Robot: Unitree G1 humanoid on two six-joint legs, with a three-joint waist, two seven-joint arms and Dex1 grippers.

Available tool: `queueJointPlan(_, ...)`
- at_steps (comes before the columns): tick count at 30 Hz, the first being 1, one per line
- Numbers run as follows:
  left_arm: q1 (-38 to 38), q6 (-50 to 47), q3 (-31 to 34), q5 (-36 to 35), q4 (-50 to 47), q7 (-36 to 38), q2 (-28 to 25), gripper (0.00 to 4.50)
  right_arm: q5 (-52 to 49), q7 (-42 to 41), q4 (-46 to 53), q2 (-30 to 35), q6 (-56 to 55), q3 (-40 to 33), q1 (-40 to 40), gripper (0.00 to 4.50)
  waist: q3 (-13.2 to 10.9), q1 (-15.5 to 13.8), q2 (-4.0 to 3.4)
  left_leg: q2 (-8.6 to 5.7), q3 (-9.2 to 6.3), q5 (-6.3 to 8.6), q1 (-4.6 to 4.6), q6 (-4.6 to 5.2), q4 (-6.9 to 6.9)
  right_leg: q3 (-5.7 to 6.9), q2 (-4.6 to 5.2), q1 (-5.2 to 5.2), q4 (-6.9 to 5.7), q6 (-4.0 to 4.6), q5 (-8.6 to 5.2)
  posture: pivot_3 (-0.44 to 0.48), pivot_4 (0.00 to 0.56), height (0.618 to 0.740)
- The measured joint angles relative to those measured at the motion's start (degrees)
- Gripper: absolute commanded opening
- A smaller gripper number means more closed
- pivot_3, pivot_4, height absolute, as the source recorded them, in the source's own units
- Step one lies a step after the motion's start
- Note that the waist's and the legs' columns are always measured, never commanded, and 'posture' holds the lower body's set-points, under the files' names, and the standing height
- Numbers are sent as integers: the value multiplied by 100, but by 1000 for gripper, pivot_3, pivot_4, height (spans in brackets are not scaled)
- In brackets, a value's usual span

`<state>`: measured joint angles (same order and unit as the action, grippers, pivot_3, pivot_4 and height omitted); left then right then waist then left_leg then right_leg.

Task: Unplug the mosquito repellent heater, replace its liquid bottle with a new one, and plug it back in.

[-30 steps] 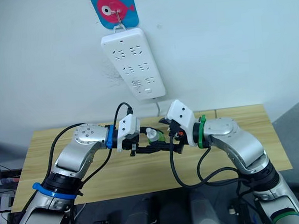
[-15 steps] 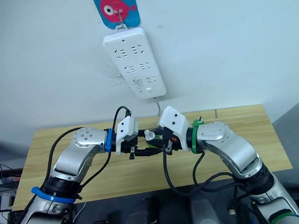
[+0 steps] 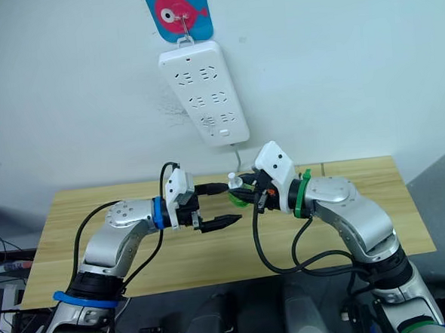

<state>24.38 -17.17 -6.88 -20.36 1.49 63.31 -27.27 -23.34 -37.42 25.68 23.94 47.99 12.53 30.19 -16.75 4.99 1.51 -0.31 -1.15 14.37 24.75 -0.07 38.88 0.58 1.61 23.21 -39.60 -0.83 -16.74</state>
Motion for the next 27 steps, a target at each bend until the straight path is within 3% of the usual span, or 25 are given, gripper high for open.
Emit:
queueJointPlan(9, 13, -291, -5, -145, -160, -173, 280, 4468, -74, 133, 50, -39, 115, 0, -23, 1069, 4, 1, 1, 0, -3, -9, -5, -11, 7, 1, 0, 6, -36, 0, 0, -194, 239, 740)
queueJointPlan(17, 79, -382, -26, -217, -168, -174, 332, 2224, -156, 162, 79, -45, 180, -5, -25, 1069, 9, 3, 1, 0, -3, -9, -5, -11, 7, 2, -1, 6, -36, 1, 0, -199, 237, 740)
queueJointPlan(24, 60, -366, -56, -214, -217, -137, 295, 2220, -351, 141, 88, -26, 269, -92, -63, 1069, 11, 3, 1, -1, -3, -10, -5, -11, 8, 1, -1, 6, -36, 1, 1, -193, 243, 740)
queueJointPlan(27, 59, -340, -258, -222, -433, 272, 6, 2220, -561, -639, 92, 494, 65, -27, -28, 1069, 11, 3, 1, -3, -2, -9, -5, -10, 7, 0, -1, 6, -34, 1, 1, -192, 244, 740)
